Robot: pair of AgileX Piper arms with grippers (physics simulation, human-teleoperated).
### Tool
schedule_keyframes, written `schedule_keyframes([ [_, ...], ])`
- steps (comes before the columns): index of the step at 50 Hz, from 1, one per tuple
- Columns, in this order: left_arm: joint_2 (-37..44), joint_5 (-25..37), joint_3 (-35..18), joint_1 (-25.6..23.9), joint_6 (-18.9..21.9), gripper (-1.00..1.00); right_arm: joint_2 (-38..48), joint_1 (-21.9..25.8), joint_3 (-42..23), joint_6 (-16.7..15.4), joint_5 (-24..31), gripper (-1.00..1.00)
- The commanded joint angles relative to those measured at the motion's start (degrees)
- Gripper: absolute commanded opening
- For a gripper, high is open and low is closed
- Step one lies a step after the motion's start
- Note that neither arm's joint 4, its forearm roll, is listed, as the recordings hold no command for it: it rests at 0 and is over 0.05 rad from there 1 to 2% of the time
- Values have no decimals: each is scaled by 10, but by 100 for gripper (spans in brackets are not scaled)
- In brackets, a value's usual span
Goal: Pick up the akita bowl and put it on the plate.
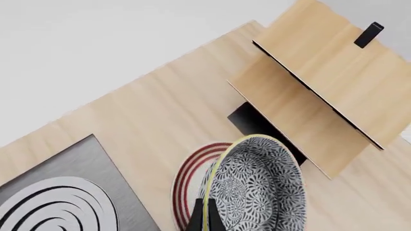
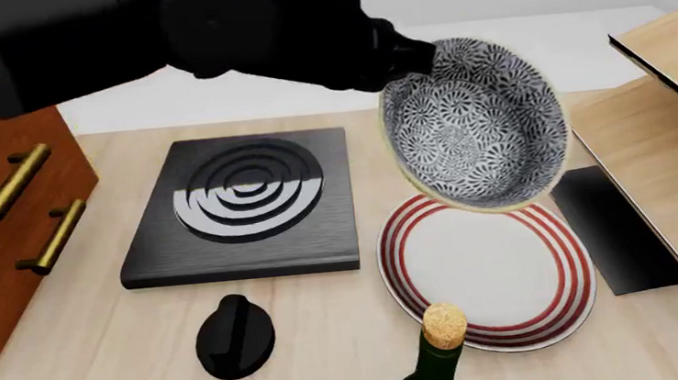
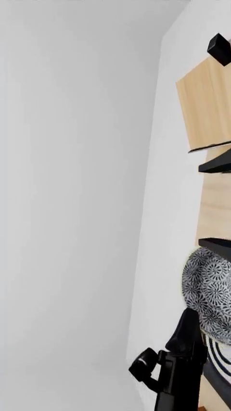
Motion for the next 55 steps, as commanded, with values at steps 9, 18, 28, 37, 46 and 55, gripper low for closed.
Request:
schedule_keyframes([
  [9,-20,-7,48,-13,-64,-100,-49,-33,29,-1,21,100],
  [18,-11,-55,87,-33,-122,-100,-44,-38,29,0,17,100],
  [28,4,-82,103,-34,-142,-100,-39,-41,32,2,10,100],
  [37,22,-114,120,-30,-167,-100,-38,-42,32,2,10,100],
  [46,38,-144,141,-33,-187,-100,-36,-44,33,1,8,100],
  [55,58,-165,147,-23,-192,-100,-37,-43,33,1,9,100],
])
